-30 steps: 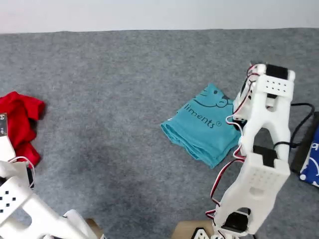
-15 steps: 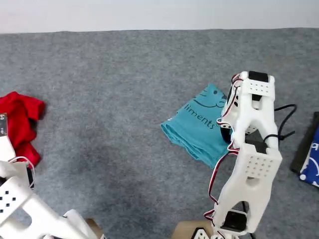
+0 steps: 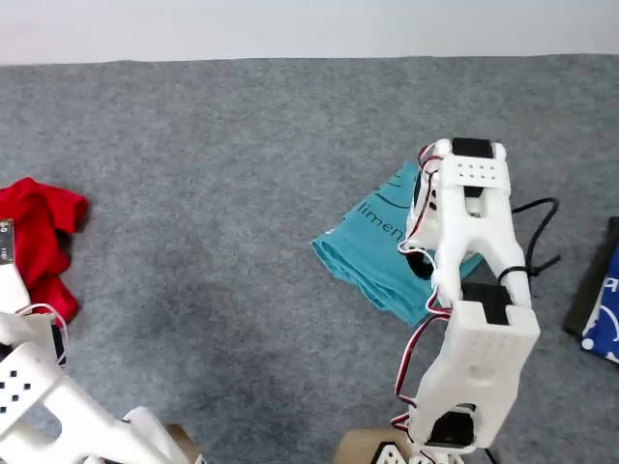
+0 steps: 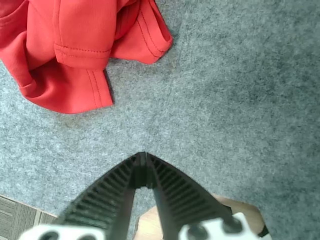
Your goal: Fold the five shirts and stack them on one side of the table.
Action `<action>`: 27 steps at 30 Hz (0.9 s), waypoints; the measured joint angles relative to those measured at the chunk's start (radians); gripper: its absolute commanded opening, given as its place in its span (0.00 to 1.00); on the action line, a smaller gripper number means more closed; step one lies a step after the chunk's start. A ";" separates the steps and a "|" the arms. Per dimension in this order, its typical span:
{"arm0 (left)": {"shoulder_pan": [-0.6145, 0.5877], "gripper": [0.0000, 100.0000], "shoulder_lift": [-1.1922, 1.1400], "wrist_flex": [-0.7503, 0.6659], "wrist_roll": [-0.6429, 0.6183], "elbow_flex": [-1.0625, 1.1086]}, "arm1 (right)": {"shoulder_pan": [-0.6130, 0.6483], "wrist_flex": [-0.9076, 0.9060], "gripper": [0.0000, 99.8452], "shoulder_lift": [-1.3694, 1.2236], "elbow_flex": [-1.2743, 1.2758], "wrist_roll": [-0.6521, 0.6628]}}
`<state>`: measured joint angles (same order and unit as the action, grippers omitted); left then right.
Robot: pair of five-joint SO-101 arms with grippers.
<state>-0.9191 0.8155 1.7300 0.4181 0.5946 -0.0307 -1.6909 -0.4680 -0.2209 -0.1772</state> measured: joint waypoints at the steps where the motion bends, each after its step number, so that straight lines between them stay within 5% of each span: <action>1: 0.000 0.00 0.000 0.000 0.000 0.000 | 0.000 0.006 0.01 0.002 0.000 -0.034; 9: 0.000 0.00 0.000 0.000 0.000 0.000 | 0.051 0.023 0.04 0.002 -0.130 -0.275; 17: 0.000 0.00 0.000 0.000 0.000 0.000 | 0.054 0.025 0.49 0.002 -0.183 -0.436; 27: 0.000 0.00 0.000 0.000 0.000 0.000 | 0.061 0.068 0.52 -0.094 -0.183 -0.526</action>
<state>-0.9191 0.8155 1.7300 0.4181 0.5946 0.0307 -1.6233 -0.5616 -0.4035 -0.7035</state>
